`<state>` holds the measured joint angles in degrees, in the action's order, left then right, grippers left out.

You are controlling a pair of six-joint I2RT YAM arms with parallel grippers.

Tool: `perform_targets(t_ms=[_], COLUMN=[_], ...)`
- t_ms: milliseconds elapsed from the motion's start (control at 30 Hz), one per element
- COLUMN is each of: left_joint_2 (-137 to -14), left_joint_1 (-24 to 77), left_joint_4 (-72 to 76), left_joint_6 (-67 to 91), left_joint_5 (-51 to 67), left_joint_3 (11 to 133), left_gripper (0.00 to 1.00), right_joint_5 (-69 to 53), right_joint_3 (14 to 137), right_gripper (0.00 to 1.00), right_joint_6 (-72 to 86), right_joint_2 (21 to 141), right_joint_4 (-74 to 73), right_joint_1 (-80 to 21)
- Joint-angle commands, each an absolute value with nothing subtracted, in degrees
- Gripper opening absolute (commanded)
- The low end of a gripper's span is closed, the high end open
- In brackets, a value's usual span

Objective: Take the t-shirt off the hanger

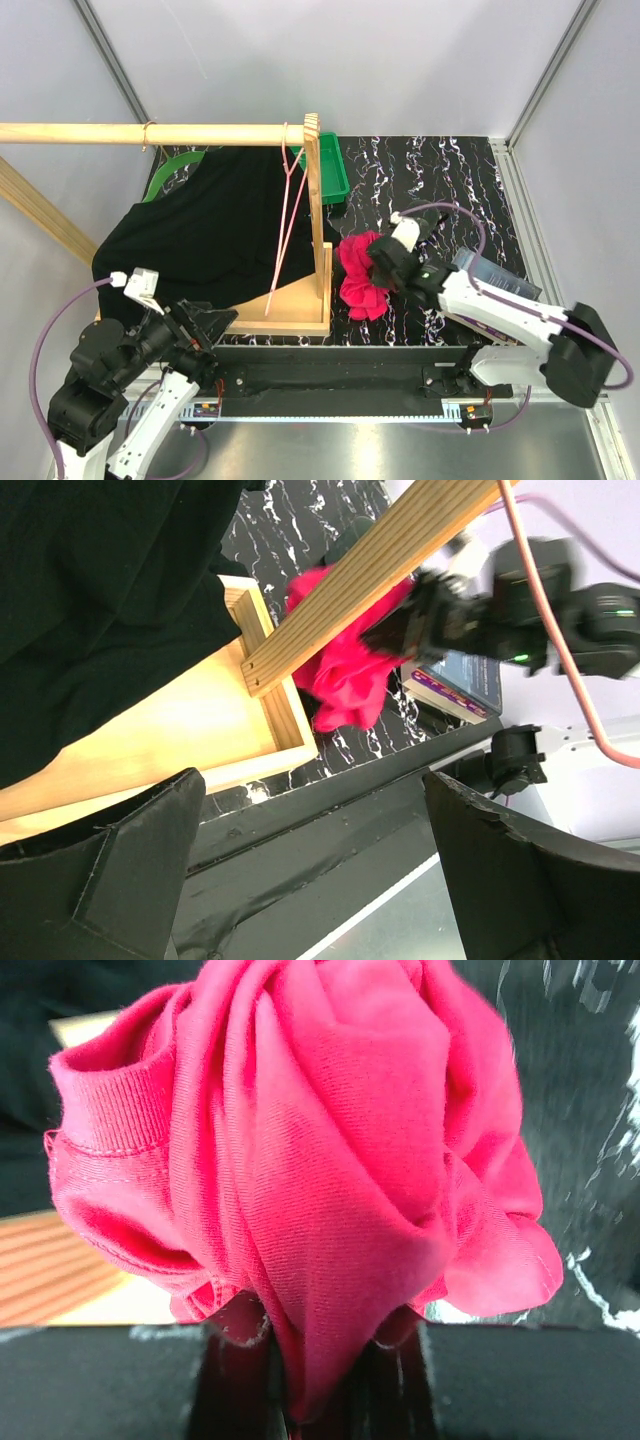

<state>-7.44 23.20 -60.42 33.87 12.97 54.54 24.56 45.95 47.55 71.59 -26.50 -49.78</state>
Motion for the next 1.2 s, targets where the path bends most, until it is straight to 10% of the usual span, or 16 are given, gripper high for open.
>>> perform_targets(t_ms=[0,867,1167], left_joint_2=[-9.5,-8.1,-8.8], left_joint_1=[23.2,23.3,23.2], left_joint_4=[-58.6,-55.7,-54.2], left_joint_6=[31.9,28.0,27.4], left_joint_5=[12.6,10.6,11.2], left_joint_3=[54.5,54.0,53.1], left_gripper=[0.96,0.96,0.96], right_joint_5=[28.0,-12.6,-8.4], right_joint_3=[51.8,124.2,148.6], right_gripper=[0.0,0.02,0.62], right_joint_6=[37.7,30.8,27.5], right_joint_2=[66.8,131.1,148.4], right_joint_4=[-20.4,-5.4,-24.6], right_joint_1=[-46.2,-26.2,-26.2])
